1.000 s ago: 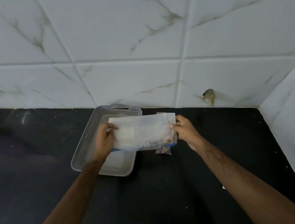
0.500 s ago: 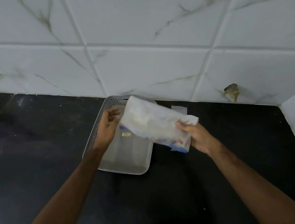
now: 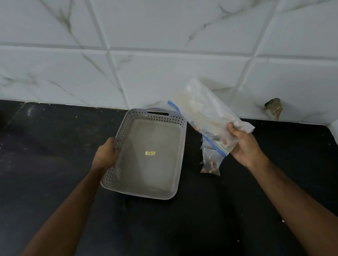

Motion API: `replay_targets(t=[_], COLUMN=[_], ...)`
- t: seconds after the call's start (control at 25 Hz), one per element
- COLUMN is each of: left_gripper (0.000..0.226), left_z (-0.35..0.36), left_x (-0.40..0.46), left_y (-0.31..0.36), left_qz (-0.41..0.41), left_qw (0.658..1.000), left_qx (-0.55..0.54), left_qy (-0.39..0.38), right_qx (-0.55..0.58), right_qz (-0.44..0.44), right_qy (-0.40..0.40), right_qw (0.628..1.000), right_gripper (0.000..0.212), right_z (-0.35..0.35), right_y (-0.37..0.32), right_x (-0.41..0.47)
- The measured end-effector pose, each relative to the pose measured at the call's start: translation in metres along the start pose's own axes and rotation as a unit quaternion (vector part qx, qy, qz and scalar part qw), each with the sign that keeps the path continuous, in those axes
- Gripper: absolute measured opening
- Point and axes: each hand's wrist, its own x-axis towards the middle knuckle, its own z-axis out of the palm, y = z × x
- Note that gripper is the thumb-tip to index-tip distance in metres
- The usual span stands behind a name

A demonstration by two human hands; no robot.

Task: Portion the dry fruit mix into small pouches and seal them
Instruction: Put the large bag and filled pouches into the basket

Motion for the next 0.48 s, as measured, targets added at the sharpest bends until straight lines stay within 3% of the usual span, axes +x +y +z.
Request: replay_targets(t=[0.2,0.36,0.48], left_gripper=[0.031,0.035,0.041], left_z=[-0.016,-0.036,-0.025], left_x=[-0.016,-0.028,-0.04], left_y=[0.002,0.031,0.078], left_qz=[0.027,0.129,0.209], left_qw=[0.999,0.99,0.974], left_qx=[0.021,0.06,0.081], left_qy=[0.031,0.017,-0.025], right_qx=[0.008,0.028,0.045], right_qz=[-0.02,-0.039,-0.062], right_qy=[0.003,0.0,-0.012], right_qw=[1.0,0.999,0.997], right_gripper=[0.019,0.016,0.027], right_z=[-0.013,-0.022,-0.029], right_y=[-0.013,-0.031,-0.039], right_x=[-0.019,-0.039,-0.059])
